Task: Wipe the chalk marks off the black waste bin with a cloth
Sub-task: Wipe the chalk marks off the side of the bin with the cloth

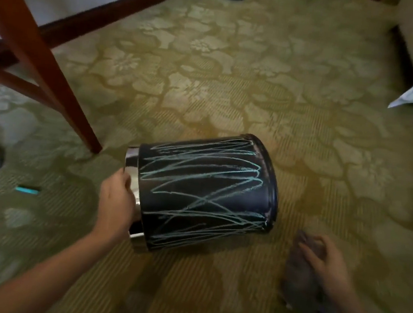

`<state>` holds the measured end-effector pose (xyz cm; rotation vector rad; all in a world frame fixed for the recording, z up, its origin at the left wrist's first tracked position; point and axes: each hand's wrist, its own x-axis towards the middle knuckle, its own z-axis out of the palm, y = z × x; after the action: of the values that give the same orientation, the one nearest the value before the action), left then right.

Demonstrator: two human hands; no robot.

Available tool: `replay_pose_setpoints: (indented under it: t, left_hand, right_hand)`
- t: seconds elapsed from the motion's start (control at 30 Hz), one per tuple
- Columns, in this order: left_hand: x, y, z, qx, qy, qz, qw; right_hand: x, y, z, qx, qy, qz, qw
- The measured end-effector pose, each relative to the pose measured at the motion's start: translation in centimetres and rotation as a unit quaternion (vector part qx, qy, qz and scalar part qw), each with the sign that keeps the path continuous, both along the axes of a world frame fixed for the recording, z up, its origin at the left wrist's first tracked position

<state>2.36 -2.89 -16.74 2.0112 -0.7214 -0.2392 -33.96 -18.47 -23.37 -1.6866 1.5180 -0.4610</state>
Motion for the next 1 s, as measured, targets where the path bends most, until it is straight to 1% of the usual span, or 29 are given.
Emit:
replay_pose_setpoints:
  t: [0.03, 0.07, 0.1, 0.13, 0.17, 0.2, 0.23, 0.33, 0.4, 0.43, 0.47, 0.5, 0.53, 0.57, 0.6, 0.63, 0.7, 0.73, 0.77, 0.8, 0.83, 0.87, 0.9, 0.93, 0.97, 1.0]
  left_hand:
    - [0.1, 0.2, -0.1, -0.002, 0.002, -0.011, 1.0]
    - [0.2, 0.4, -0.3, -0.005, 0.001, -0.025, 1.0]
    - [0.2, 0.5, -0.4, -0.011, 0.001, -0.04, 0.999]
    - [0.3, 0.7, -0.6, -0.02, 0.001, -0.05, 0.999]
    - [0.2, 1.0, -0.7, -0.032, 0.01, -0.061, 0.998]
    - [0.2, 1.2, -0.9, -0.047, 0.029, -0.066, 0.996]
    - [0.0, 1.3, -0.9, -0.065, 0.044, -0.073, 0.994]
    - [-0.5, 1.4, -0.7, -0.075, 0.022, -0.083, 0.993]
    - [-0.3, 1.4, -1.1, -0.091, 0.047, -0.103, 0.989]
    - [-0.2, 1.3, -1.3, -0.098, 0.071, -0.108, 0.987]
    - [-0.1, 1.3, -1.4, -0.105, 0.095, -0.108, 0.984]
    - [0.0, 1.4, -1.6, -0.109, 0.108, -0.107, 0.982]
    - [0.0, 1.4, -1.6, -0.109, 0.106, -0.108, 0.983]
    - [-0.1, 1.4, -1.6, -0.106, 0.097, -0.117, 0.983]
    - [-0.2, 1.5, -1.6, -0.104, 0.085, -0.129, 0.983]
    - [-0.4, 1.6, -1.6, -0.111, 0.098, -0.135, 0.98]
    - [-0.5, 1.8, -1.8, -0.116, 0.123, -0.14, 0.976]
    - [-0.5, 2.0, -2.1, -0.119, 0.122, -0.14, 0.975]
    - [-0.4, 2.2, -2.4, -0.13, 0.145, -0.138, 0.971]
    - [-0.3, 2.4, -2.6, -0.141, 0.177, -0.14, 0.964]
    - [-0.3, 2.6, -2.8, -0.148, 0.206, -0.139, 0.957]
    - [-0.3, 2.8, -2.8, -0.154, 0.226, -0.14, 0.952]
    - [-0.4, 2.9, -2.9, -0.156, 0.226, -0.144, 0.951]
    - [-0.4, 3.1, -3.0, -0.154, 0.213, -0.149, 0.953]
    - [-0.5, 3.1, -3.0, -0.153, 0.192, -0.156, 0.957]
    - [-0.6, 3.1, -3.0, -0.151, 0.18, -0.16, 0.959]
  right_hand:
    - [0.4, 1.0, -1.3, -0.011, 0.026, 0.017, 0.999]
    - [0.8, 1.9, -2.5, -0.047, 0.082, 0.03, 0.995]
    - [0.9, 2.7, -3.8, -0.098, 0.177, 0.058, 0.978]
    - [1.0, 3.5, -4.7, -0.14, 0.276, 0.092, 0.946]
    - [1.0, 4.4, -5.4, -0.159, 0.342, 0.121, 0.918]
    - [1.0, 5.1, -5.8, -0.168, 0.37, 0.14, 0.903]
    - [1.1, 5.5, -5.9, -0.172, 0.382, 0.145, 0.896]
    - [1.7, 5.4, -5.7, -0.172, 0.395, 0.13, 0.893]
    - [1.7, 5.0, -5.1, -0.19, 0.36, 0.126, 0.905]
    - [1.7, 4.8, -4.4, -0.19, 0.313, 0.102, 0.925]
    - [1.9, 4.5, -3.3, -0.158, 0.234, 0.039, 0.959]
    - [2.2, 4.1, -1.8, -0.101, 0.117, -0.044, 0.987]
    - [2.5, 3.7, 0.0, -0.041, -0.008, -0.127, 0.991]
    - [2.7, 3.4, 2.0, -0.007, -0.108, -0.187, 0.976]
    - [2.9, 3.1, 4.2, 0.0, -0.168, -0.207, 0.964]
    - [3.1, 3.1, 6.5, -0.012, -0.192, -0.192, 0.962]
    - [4.3, 3.5, 11.2, -0.058, -0.206, -0.088, 0.973]
    - [5.3, 3.9, 13.0, -0.091, -0.189, -0.031, 0.977]
    - [6.4, 4.2, 14.2, -0.132, -0.151, 0.017, 0.98]
    - [7.5, 4.3, 14.9, -0.182, -0.085, 0.051, 0.978]
    - [8.8, 4.5, 15.1, -0.234, 0.001, 0.072, 0.97]
    - [10.1, 4.9, 15.1, -0.281, 0.096, 0.083, 0.951]
    - [11.3, 5.2, 14.8, -0.327, 0.182, 0.091, 0.923]
    - [12.3, 5.5, 14.5, -0.359, 0.244, 0.106, 0.895]
    - [13.0, 5.8, 14.1, -0.37, 0.283, 0.119, 0.877]
    - [13.3, 5.9, 13.9, -0.371, 0.306, 0.121, 0.868]
